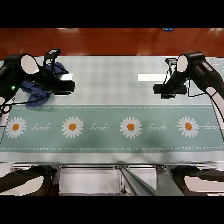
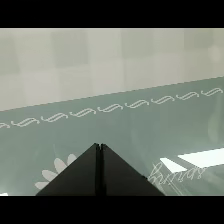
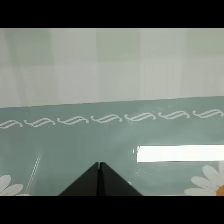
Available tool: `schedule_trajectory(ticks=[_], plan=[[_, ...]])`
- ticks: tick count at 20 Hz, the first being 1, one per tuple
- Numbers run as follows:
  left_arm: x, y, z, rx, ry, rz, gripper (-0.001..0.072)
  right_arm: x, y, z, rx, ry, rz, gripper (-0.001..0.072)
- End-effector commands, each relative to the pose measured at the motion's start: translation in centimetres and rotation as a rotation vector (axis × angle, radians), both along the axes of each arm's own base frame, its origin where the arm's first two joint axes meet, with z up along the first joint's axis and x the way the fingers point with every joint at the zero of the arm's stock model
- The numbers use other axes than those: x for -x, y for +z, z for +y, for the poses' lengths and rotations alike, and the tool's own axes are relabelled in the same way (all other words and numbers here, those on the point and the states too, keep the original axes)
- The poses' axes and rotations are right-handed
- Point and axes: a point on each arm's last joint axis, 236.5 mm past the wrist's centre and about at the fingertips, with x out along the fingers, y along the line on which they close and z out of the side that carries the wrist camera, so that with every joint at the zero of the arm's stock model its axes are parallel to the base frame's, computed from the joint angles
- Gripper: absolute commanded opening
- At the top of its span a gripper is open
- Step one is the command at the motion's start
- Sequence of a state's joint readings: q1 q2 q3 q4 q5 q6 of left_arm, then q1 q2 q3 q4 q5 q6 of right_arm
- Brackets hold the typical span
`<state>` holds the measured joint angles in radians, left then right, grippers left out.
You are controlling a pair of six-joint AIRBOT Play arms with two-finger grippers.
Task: Fold the shirts.
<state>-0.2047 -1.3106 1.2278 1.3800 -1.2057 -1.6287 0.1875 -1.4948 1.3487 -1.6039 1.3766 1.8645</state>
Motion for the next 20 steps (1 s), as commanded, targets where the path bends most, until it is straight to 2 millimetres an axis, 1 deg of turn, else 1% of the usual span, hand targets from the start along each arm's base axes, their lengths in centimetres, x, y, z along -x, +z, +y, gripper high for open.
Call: schedule_trajectory(ticks=[1,14,15,16,17,18,19,20], plan=[[0.0,0.0,0.0,0.0,-0.001,-0.001,0.0021,0.0,0.0,0.0,0.0,0.0,0.0,0.0021],[0.0,0.0,0.0,0.0,-0.001,-0.002,0.0021,0.0,0.0,0.0,0.0,0.0,0.0,0.0021],[-0.3,0.1,-0.1,0.002,0.002,-0.011,0.0021,0.0,0.0,0.0,0.0,0.0,0.0,0.0021],[-1.2,0.3,-0.2,0.009,0.01,-0.05,0.0021,-0.3,0.0,0.1,-0.002,0.0,-0.012,0.0021],[-2.3,0.4,-0.2,0.012,0.013,-0.091,0.0021,-1.8,0.2,0.2,-0.008,0.003,-0.078,0.0021],[-3.8,0.5,-0.1,0.002,0.008,-0.152,0.0023,-3.7,0.5,0.4,-0.014,0.008,-0.157,0.0021],[-5.5,0.8,0.5,-0.026,0.007,-0.222,0.0089,-5.6,0.9,0.4,-0.016,0.014,-0.237,0.0045],[-7.5,1.5,1.9,-0.085,0.005,-0.313,0.0383,-7.1,1.3,0.3,-0.007,0.023,-0.306,0.0293]])
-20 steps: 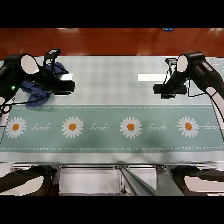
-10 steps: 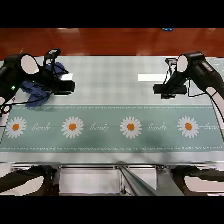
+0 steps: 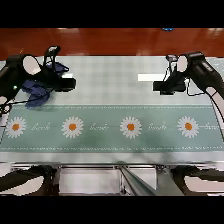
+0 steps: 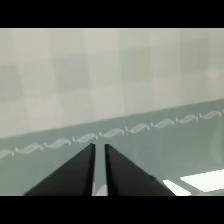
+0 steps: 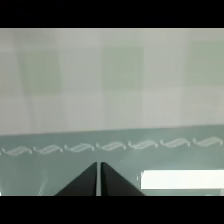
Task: Fold the shirts.
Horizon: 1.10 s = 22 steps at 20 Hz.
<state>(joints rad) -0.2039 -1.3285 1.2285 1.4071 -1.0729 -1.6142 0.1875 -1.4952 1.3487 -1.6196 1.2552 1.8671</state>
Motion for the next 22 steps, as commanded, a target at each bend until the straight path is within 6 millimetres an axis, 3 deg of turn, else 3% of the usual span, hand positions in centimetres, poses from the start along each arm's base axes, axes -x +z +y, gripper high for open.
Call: schedule_trajectory(ticks=[1,3,5,7,9,11,13,16,20,21,22], plan=[[-6.4,2.5,3.4,-0.148,0.001,-0.295,0.0509,-5.2,1.2,-0.4,0.034,0.052,-0.223,0.0418],[-9.7,5.5,7.5,-0.263,0.035,-0.451,0.0509,-5.3,0.9,-1.8,0.111,0.091,-0.216,0.042],[-11.1,6.1,13.4,-0.234,0.252,-0.458,0.0507,-4.4,0.6,-2.9,0.157,0.096,-0.17,0.042],[-10.3,4.0,19.0,-0.175,0.46,-0.351,0.0505,-4.3,0.6,-2.8,0.159,0.111,-0.165,0.0419],[-8.2,-0.3,21.9,-0.096,0.57,-0.158,0.0505,-4.4,0.6,-2.8,0.159,0.118,-0.17,0.0417],[-6.4,-4.6,22.8,-0.024,0.577,0.017,0.0505,-4.4,0.6,-2.6,0.154,0.121,-0.169,0.0415],[-5.8,-7.5,23.5,0.032,0.614,0.116,0.0505,-4.4,0.6,-2.6,0.151,0.12,-0.168,0.0415],[-6.5,-9.9,24.6,0.035,0.632,0.154,0.0505,-4.3,0.6,-2.6,0.151,0.12,-0.164,0.0415],[-6.2,-12.5,23.7,0.037,0.609,0.248,0.0488,-4.3,0.5,-2.4,0.142,0.117,-0.164,0.0415],[-5.7,-12.7,23.4,0.039,0.601,0.284,0.0359,-4.3,0.5,-2.3,0.136,0.116,-0.163,0.0415],[-5.6,-12.6,23.4,0.039,0.595,0.295,0.0108,-4.2,0.5,-2.1,0.128,0.114,-0.161,0.0415]])
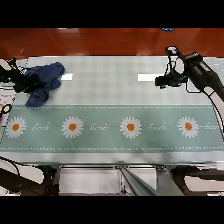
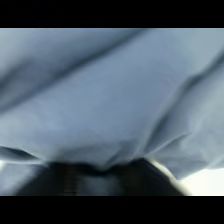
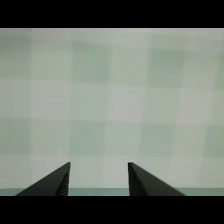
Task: Fold the shirts.
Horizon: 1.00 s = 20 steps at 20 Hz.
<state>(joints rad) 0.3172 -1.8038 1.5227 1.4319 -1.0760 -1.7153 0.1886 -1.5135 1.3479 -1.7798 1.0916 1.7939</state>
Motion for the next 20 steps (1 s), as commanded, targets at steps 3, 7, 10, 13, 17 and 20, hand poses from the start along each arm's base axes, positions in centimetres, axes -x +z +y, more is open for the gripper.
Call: schedule_trajectory(ticks=[3,7,10,13,17,20], plan=[[-1.1,2.4,-1.1,0.019,-0.03,-0.009,0.002,0.2,0.7,0.3,-0.019,-0.003,-0.007,0.0415],[-5.8,15.7,-5.2,-0.05,-0.151,-0.367,0.002,0.7,5.2,0.1,-0.032,-0.004,-0.097,0.0414],[-5.5,26.1,-8.7,-0.08,-0.214,-0.602,0.002,2.0,10.0,-0.2,-0.041,0.0,-0.182,0.0414],[-2.7,34.3,-11.9,-0.147,-0.334,-0.759,0.002,3.9,14.7,-0.3,-0.068,0.01,-0.273,0.0415],[1.9,42.1,-16.0,-0.131,-0.395,-0.933,0.002,6.9,20.5,0.3,-0.118,0.068,-0.399,0.0414],[5.3,46.8,-20.7,-0.03,-0.463,-1.064,0.002,9.2,22.6,-0.4,-0.103,0.078,-0.428,0.0414]])
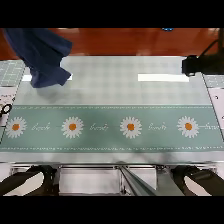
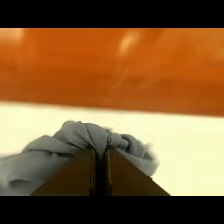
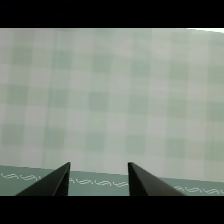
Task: Fold the shirts.
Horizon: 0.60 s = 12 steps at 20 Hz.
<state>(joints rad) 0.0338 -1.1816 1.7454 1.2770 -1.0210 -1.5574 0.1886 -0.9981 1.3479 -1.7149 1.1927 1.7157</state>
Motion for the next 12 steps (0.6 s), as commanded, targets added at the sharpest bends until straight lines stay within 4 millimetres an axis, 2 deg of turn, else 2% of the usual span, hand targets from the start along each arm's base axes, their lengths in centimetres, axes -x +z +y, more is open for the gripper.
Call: schedule_trajectory(ticks=[1,3,4,6,7,9,12], plan=[[4.6,6.0,-5.3,0.063,-0.132,-0.147,0.002,3.0,2.7,-0.4,0.003,0.019,-0.043,0.0414],[6.7,7.1,-8.6,0.073,-0.22,-0.169,0.002,4.0,3.7,-0.6,-0.003,0.017,-0.062,0.0414],[7.7,7.0,-10.6,0.075,-0.275,-0.158,0.002,4.5,4.2,-0.7,-0.005,0.016,-0.075,0.0414],[9.6,5.2,-16.1,0.079,-0.42,-0.108,0.002,5.2,5.2,-1.0,-0.01,0.007,-0.104,0.0409],[10.4,3.5,-18.7,0.08,-0.483,-0.073,0.002,5.5,5.7,-1.2,-0.018,-0.004,-0.118,0.0409],[11.8,-1.3,-23.7,0.108,-0.573,0.037,0.002,6.0,6.3,-2.1,-0.017,-0.043,-0.138,0.0409],[14.0,-10.5,-30.5,0.121,-0.661,0.22,0.002,6.2,6.9,-3.2,0.005,-0.084,-0.162,0.0409]])
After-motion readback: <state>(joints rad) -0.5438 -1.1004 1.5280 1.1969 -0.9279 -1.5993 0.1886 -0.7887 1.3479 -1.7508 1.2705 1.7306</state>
